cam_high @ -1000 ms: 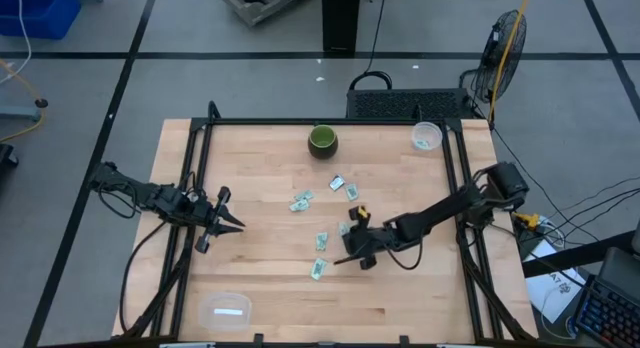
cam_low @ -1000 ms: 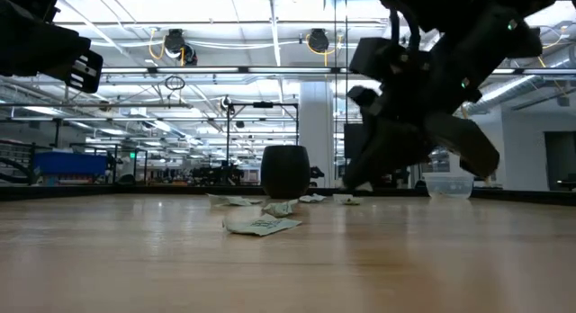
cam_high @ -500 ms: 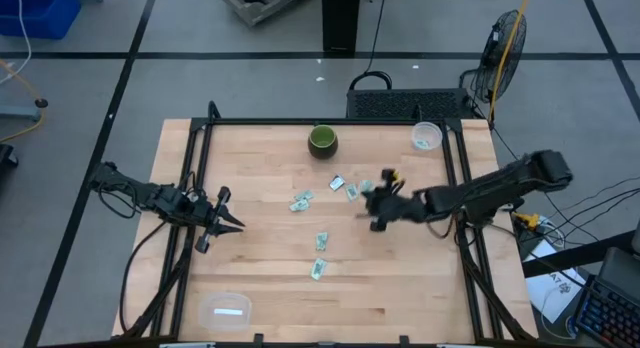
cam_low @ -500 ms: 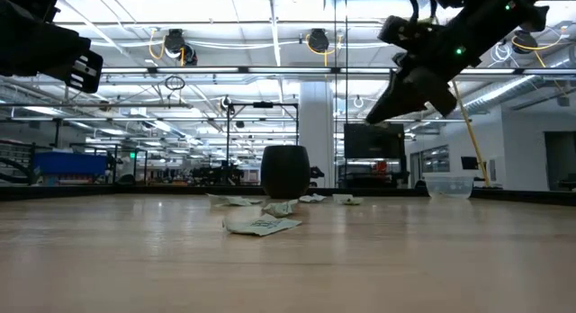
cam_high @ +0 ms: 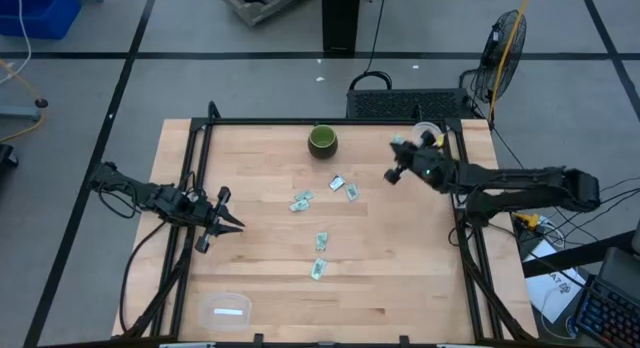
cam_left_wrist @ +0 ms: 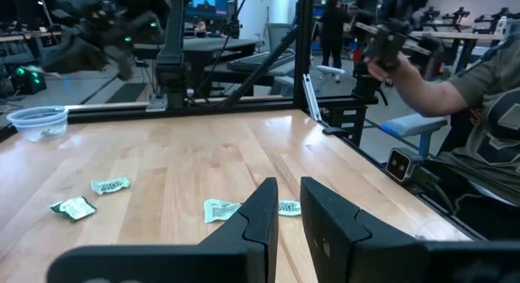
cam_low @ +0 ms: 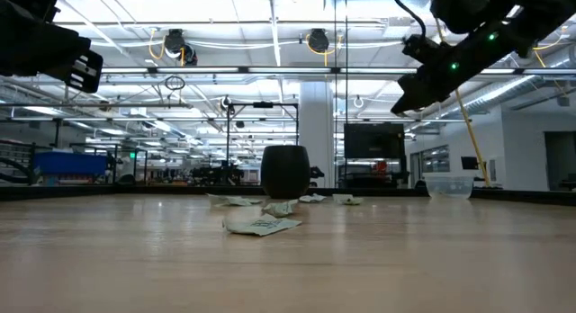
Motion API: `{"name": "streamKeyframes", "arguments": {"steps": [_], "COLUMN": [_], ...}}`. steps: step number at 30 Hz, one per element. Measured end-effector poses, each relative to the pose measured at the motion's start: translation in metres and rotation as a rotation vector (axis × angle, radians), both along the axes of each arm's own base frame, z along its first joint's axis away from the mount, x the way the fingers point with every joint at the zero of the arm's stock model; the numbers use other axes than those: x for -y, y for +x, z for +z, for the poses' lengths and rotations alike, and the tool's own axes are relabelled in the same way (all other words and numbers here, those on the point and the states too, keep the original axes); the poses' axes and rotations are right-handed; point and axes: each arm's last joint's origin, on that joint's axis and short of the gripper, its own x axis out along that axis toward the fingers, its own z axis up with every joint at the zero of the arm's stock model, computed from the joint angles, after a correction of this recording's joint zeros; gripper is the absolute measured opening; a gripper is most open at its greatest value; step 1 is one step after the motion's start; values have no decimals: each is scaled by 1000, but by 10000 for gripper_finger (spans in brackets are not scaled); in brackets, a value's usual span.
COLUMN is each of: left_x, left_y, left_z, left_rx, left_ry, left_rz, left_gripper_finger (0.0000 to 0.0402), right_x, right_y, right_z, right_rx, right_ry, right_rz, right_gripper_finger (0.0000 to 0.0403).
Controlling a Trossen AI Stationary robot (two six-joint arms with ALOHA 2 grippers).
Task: Pick and place items into bin
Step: Put the stevia packet into the top transparent bin
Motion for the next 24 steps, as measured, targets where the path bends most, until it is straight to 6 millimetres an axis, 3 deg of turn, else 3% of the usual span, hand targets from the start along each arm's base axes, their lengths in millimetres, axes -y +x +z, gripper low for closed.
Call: {"name": "streamKeyframes", "arguments": {"steps": [10, 17, 24], "left_x": [0, 0, 0], "left_y": [0, 0, 0], "left_z": [0, 0, 0], "left_rx": [0, 0, 0], "left_ry": [0, 0, 0], "left_rz": [0, 0, 0], "left_gripper_finger": [63, 63, 63], "right_x": [47, 73, 86], "right_y": [-30, -52, -65], "right_z": [-9, -28, -46], "right_rx": [53, 118, 129], "right_ry": [9, 164, 267], "right_rz": [-288, -344, -413], "right_gripper_finger": [0, 0, 0]}}
